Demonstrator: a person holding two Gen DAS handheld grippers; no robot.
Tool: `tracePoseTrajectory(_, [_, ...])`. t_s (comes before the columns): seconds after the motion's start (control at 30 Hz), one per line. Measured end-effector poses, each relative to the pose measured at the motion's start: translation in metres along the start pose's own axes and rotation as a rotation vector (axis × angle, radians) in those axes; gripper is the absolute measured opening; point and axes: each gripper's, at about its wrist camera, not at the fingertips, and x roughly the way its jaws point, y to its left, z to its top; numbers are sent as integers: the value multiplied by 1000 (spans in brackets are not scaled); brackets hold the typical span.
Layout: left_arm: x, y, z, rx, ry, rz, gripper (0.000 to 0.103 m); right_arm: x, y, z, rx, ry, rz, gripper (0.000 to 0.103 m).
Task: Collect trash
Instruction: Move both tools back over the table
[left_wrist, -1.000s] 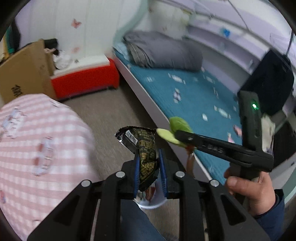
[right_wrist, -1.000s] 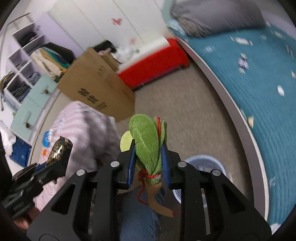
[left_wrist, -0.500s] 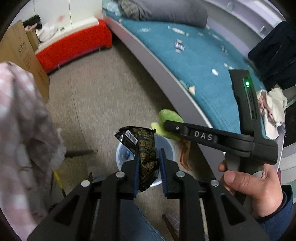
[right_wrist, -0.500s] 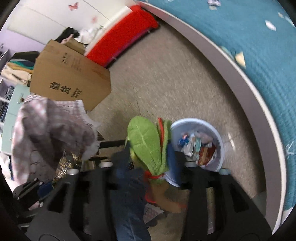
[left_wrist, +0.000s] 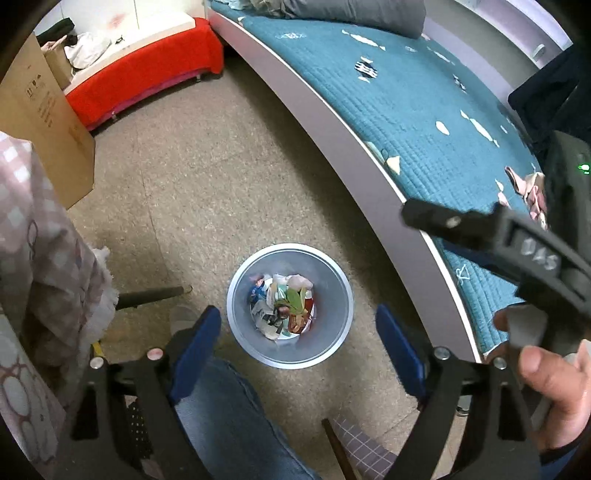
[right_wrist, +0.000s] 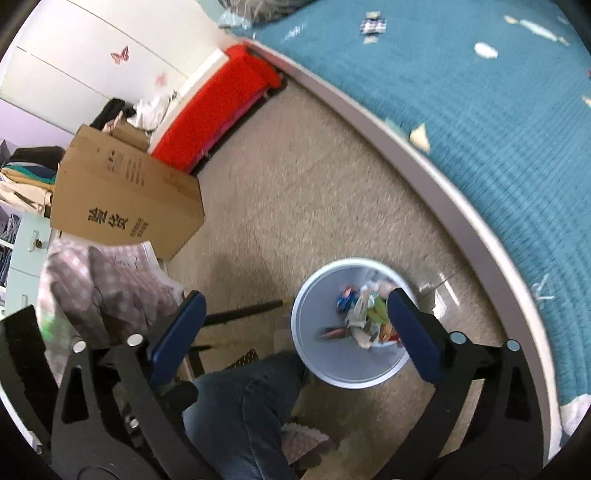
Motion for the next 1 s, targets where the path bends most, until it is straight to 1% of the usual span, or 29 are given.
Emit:
tracePoseTrajectory(0.13, [-31,-1,2,-7,-64,3,84,-20,13,5,-21,-42,3,97])
tracePoseTrajectory(0.23, [-63,-3,3,-2,-137,4,84,-35,31,8,-46,-77,8,97])
tracePoseTrajectory(0.3, [-91,-3,1,8,-201,2,84,-48,48,10,-70,-107,28,97])
tracePoseTrajectory(0.4, [-125,3,-3,12,-284,18,85,-65,77,13,-124,-142,46,97])
tracePoseTrajectory(0.43, [-142,9,-6,4,-322,26,85,-72,91,14,-151,-156,54,97])
tracePoseTrajectory(0.53, [-175,25,-11,-23,-391,41,86,-86,130,13,-217,-181,77,97])
tracePoseTrajectory(0.63, [-208,47,-21,-50,-466,86,86,-95,170,8,-286,-199,100,97])
tracePoseTrajectory(0.7, [-230,70,-31,-81,-517,127,87,-96,197,3,-325,-202,118,97])
tracePoseTrajectory(0.77, [-245,89,-41,-113,-549,158,88,-91,226,-4,-371,-190,133,97])
tracePoseTrajectory(0.8, [-254,105,-47,-139,-567,183,88,-87,244,-8,-405,-179,142,97])
tracePoseTrajectory(0.87, [-266,128,-58,-178,-580,211,88,-78,275,-17,-463,-156,156,97])
tracePoseTrajectory(0.93, [-277,163,-73,-244,-597,251,88,-68,304,-27,-515,-136,167,97])
tracePoseTrajectory(1.0, [-285,194,-87,-302,-604,272,88,-55,335,-39,-568,-112,180,97])
